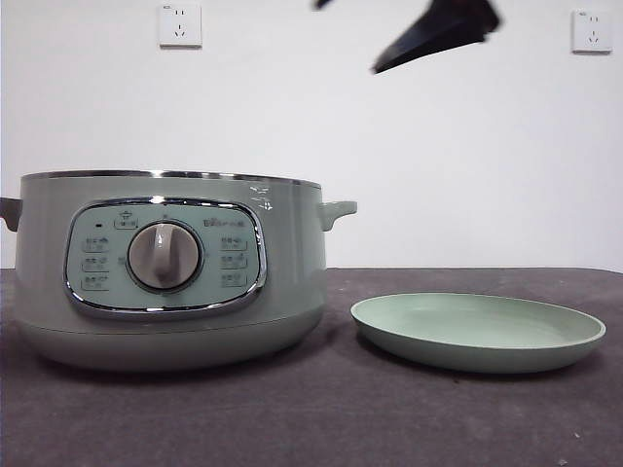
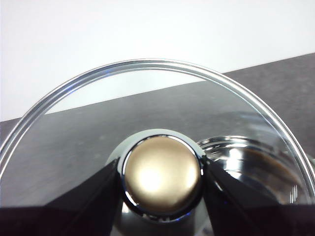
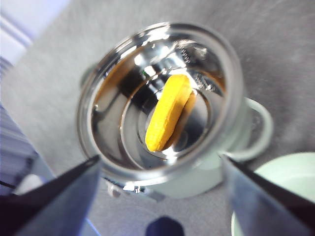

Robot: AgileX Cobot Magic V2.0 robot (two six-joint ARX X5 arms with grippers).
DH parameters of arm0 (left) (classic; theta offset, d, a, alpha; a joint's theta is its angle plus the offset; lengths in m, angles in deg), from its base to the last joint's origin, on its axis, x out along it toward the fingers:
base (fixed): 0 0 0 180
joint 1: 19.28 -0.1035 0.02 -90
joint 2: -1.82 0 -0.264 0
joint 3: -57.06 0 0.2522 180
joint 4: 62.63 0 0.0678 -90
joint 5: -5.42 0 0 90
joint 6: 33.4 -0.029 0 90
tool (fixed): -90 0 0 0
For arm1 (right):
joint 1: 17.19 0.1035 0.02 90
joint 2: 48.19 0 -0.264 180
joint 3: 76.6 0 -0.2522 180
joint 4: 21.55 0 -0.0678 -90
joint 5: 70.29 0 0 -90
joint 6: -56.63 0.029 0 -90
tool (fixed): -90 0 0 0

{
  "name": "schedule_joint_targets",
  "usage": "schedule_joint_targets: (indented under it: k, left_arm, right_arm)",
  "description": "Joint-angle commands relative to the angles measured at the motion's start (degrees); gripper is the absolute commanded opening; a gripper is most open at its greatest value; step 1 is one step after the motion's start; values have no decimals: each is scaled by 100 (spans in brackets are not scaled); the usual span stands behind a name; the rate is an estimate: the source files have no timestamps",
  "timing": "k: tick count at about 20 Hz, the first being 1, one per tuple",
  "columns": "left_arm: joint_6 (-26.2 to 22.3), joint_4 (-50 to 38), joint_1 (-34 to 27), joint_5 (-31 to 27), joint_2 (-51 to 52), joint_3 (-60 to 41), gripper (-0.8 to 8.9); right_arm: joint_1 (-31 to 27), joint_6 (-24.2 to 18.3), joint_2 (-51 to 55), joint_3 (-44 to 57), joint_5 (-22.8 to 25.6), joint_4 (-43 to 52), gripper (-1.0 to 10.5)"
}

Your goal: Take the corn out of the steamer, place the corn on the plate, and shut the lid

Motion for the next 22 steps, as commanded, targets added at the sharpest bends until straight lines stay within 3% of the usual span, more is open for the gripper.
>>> schedule_joint_targets:
  k: [1, 7, 12, 18, 19, 22]
  left_arm:
    - [-66, 50, -2, -507, 431, 101, -8]
    - [-35, 396, -2, -765, 960, 101, -8]
    - [114, 496, 0, -728, 957, 101, -8]
    - [127, 527, -2, -730, 957, 101, -8]
    - [129, 535, -2, -730, 957, 101, -8]
    - [127, 649, -2, -732, 957, 101, -8]
  right_arm:
    - [407, -243, -717, -831, 463, -518, 449]
    - [1209, -326, -2559, -2962, 1541, -1840, 445]
    - [1600, -435, -3626, -3486, 2347, -1862, 441]
    - [1641, -544, -4507, -3488, 2369, -1311, 429]
    - [1641, -562, -4586, -3488, 2369, -1235, 388]
    - [1635, -562, -4723, -3488, 2374, -1078, 117]
